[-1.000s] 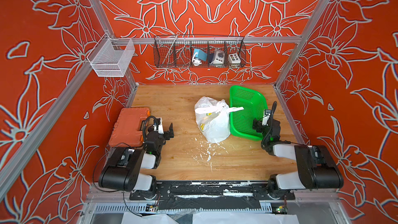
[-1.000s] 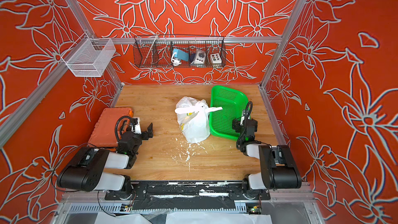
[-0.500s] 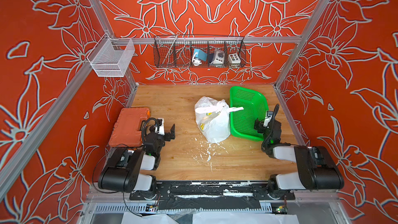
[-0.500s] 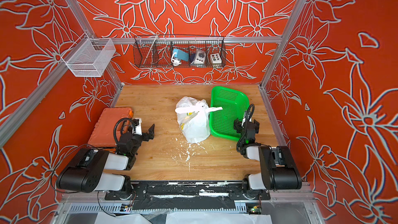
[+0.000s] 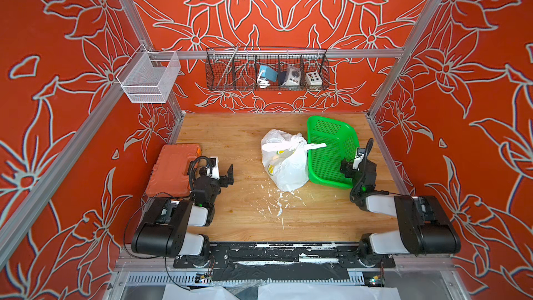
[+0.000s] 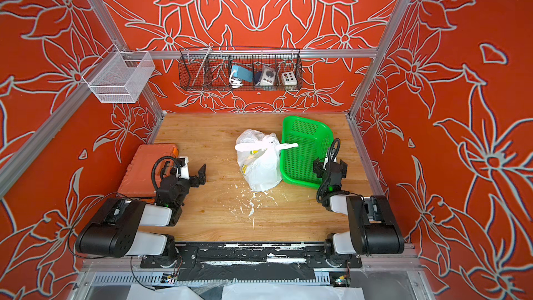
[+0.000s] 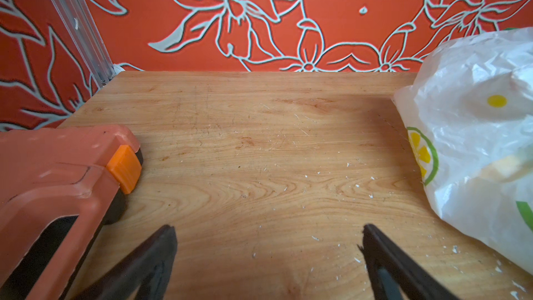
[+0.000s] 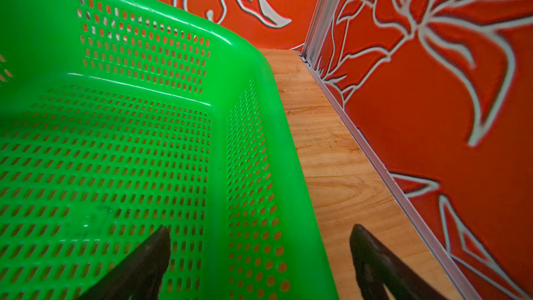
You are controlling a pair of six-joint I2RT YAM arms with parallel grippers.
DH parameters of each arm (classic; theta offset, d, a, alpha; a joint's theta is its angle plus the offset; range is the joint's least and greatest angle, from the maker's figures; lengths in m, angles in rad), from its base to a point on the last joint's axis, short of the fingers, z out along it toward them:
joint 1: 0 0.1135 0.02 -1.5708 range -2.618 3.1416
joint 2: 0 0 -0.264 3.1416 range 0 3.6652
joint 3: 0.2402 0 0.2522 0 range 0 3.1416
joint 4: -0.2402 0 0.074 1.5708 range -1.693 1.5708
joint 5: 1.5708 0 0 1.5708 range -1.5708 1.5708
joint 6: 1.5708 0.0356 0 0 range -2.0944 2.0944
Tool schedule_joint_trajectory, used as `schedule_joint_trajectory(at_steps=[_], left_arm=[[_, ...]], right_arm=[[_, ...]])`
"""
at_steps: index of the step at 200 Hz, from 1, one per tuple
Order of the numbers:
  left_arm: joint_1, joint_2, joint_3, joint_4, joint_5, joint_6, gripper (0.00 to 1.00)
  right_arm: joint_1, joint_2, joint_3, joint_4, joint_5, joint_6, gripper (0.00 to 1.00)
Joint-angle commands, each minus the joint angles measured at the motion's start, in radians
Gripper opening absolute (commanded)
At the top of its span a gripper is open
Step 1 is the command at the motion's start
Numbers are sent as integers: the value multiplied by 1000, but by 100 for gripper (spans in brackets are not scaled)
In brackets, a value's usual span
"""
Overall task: Place the pears into plastic bags & tie knots
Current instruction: Reset both arms
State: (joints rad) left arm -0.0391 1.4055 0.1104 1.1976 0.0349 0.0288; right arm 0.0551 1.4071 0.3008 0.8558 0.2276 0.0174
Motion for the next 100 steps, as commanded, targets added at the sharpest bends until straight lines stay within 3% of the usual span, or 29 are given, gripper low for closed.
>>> schedule_joint_trajectory(at_steps=[1, 100], left_arm=[[4, -1, 5, 12, -7, 2, 98], [5, 3, 10, 6, -10, 2, 98]], right_arm=[[3, 0, 8, -39, 13, 10, 97], [2, 1, 8, -40, 13, 10, 97]])
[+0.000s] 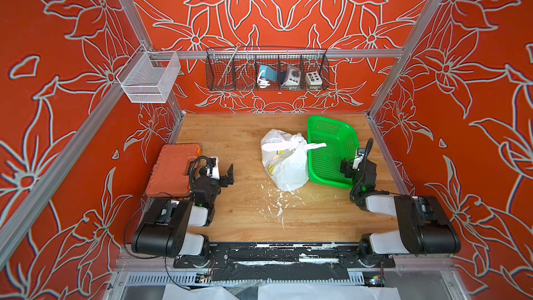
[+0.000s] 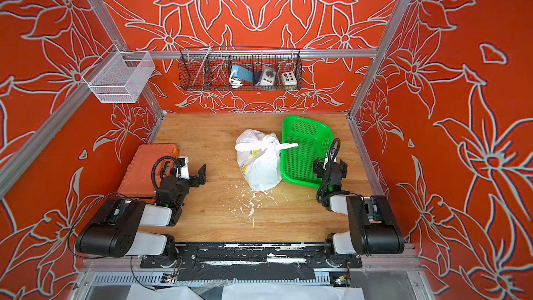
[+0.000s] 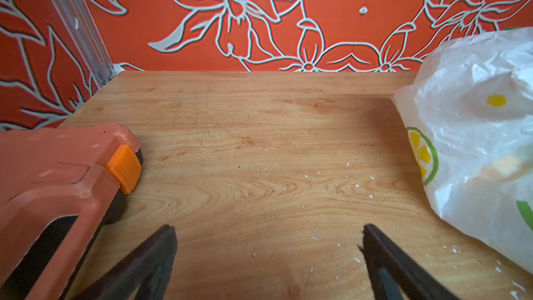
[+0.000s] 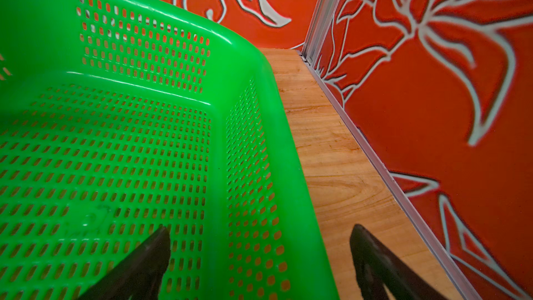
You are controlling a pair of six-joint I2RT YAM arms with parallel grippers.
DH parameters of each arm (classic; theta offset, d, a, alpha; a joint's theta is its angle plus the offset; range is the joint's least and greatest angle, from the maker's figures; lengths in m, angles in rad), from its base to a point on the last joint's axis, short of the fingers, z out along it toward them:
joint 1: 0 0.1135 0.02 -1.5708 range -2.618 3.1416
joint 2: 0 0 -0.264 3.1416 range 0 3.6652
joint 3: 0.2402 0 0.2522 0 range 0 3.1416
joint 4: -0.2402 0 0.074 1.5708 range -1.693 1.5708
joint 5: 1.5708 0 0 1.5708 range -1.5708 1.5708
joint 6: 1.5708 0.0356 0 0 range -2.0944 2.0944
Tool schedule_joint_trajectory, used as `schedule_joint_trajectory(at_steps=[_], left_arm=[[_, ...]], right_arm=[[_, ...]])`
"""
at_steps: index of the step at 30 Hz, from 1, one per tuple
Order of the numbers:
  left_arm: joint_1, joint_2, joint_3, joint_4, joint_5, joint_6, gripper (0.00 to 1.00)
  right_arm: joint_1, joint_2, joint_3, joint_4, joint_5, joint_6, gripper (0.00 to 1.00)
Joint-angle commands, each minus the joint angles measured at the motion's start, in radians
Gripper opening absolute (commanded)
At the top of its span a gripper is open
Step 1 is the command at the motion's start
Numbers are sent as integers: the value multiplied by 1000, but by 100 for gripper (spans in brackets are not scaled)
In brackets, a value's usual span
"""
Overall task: Place the pears into plastic bags & tie knots
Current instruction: Reset both arms
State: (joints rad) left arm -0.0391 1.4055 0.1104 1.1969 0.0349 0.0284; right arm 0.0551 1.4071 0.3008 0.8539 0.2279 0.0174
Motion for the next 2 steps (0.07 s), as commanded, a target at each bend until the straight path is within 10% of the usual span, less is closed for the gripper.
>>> schedule_joint_trajectory(at_steps=[1, 2], left_arm=[[5, 2, 9, 7, -10, 2, 98], [5, -1, 7, 9, -10, 2, 98]], right_arm=[[3, 0, 9, -38, 13, 10, 97], [4, 0, 9, -38, 13, 10, 97]])
